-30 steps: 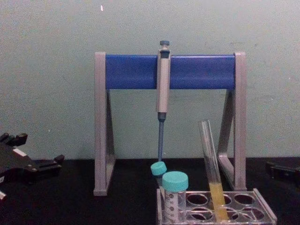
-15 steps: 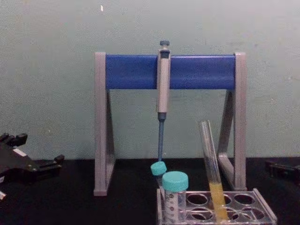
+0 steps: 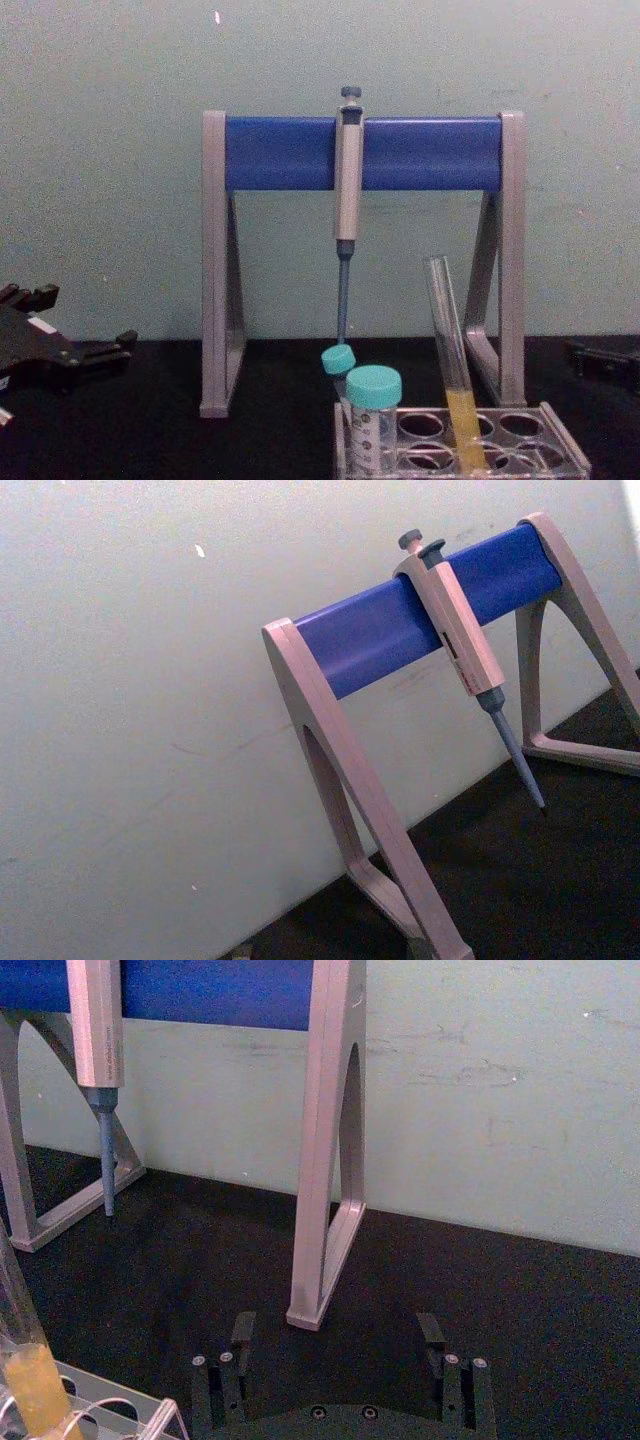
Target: Pick up the test tube from the test tube rack, shake it, then place it back into the test tube rack.
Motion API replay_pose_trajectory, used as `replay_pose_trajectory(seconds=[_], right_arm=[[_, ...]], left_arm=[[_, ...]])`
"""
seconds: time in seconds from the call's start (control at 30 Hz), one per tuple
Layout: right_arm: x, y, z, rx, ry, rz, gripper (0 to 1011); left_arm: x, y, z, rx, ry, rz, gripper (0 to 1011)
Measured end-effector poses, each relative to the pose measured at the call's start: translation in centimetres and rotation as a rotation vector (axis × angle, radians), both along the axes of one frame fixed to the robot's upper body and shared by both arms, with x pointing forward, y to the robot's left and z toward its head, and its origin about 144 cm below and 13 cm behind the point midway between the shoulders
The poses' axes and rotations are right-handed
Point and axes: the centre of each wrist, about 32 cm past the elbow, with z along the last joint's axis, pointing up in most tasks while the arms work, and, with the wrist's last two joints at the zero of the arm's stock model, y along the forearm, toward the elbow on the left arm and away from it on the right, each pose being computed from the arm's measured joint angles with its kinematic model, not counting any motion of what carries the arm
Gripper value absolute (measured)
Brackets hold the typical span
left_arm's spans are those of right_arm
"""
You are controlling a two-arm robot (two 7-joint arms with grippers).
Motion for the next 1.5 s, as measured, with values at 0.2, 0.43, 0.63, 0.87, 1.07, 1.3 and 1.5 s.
replay_pose_trajectory(seconds=[0.2, 0.43, 0.63, 0.87, 1.07, 1.3, 1.5], right_arm=[[0.0, 0.0, 0.01, 0.0, -0.001, 0.0, 1000], [0.0, 0.0, 0.01, 0.0, -0.001, 0.0, 1000], [0.0, 0.0, 0.01, 0.0, -0.001, 0.0, 1000], [0.0, 0.0, 0.0, 0.0, -0.001, 0.0, 1000], [0.0, 0.0, 0.0, 0.0, -0.001, 0.0, 1000], [0.0, 0.0, 0.0, 0.0, -0.001, 0.0, 1000], [0.0, 0.0, 0.0, 0.0, -0.001, 0.0, 1000]], left_arm=[[0.0, 0.0, 0.0, 0.0, 0.0, 0.0, 1001], [0.0, 0.0, 0.0, 0.0, 0.0, 0.0, 1001], [0.0, 0.0, 0.0, 0.0, 0.0, 0.0, 1001], [0.0, 0.0, 0.0, 0.0, 0.0, 0.0, 1001], [0.0, 0.0, 0.0, 0.0, 0.0, 0.0, 1002], [0.0, 0.0, 0.0, 0.0, 0.0, 0.0, 1001], [0.0, 0.0, 0.0, 0.0, 0.0, 0.0, 1001]])
